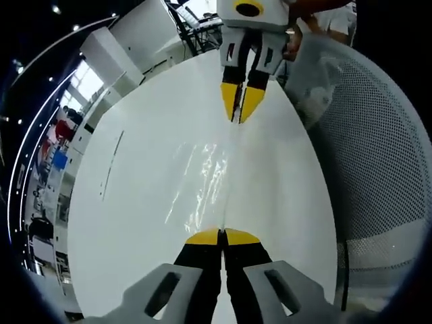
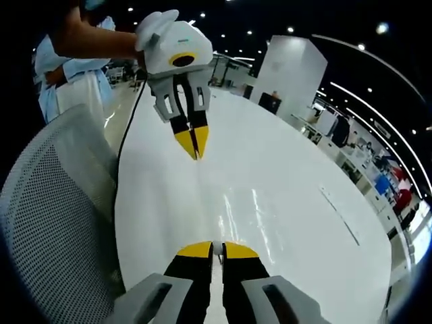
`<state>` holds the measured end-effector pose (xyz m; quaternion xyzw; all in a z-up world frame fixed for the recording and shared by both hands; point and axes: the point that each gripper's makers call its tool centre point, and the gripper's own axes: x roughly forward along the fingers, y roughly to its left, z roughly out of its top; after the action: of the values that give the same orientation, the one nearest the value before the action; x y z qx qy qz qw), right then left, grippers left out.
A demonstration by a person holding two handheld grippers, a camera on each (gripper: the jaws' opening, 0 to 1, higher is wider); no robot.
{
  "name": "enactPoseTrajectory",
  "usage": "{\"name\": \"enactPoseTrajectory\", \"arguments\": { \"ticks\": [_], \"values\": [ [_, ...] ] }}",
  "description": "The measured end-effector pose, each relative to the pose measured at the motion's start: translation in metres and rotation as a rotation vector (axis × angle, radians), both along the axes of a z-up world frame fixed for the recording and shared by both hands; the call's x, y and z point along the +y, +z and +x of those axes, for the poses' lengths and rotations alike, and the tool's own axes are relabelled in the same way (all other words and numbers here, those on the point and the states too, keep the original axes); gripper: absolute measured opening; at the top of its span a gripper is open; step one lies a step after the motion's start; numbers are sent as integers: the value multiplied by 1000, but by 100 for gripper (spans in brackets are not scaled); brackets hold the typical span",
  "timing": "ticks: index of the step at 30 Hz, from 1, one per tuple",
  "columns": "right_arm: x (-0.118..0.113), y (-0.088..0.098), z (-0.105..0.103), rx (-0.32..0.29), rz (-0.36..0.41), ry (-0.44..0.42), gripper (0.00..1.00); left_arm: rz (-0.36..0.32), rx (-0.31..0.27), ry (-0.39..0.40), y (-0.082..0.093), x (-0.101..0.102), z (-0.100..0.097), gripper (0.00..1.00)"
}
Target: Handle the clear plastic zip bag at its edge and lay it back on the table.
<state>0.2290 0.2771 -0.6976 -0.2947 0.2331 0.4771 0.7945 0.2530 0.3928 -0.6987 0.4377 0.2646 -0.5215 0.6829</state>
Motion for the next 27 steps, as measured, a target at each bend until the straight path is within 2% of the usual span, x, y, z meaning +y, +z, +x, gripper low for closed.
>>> {"name": "enactPoseTrajectory", "arguments": {
  "ticks": [9, 27],
  "values": [
    [6, 12, -1, 1, 26, 9, 9, -4, -1, -4, 1, -8, -1, 0],
    [16, 33, 11, -27, 77, 0, 9, -19, -14, 9, 4, -11, 2, 0]
  ]
}}
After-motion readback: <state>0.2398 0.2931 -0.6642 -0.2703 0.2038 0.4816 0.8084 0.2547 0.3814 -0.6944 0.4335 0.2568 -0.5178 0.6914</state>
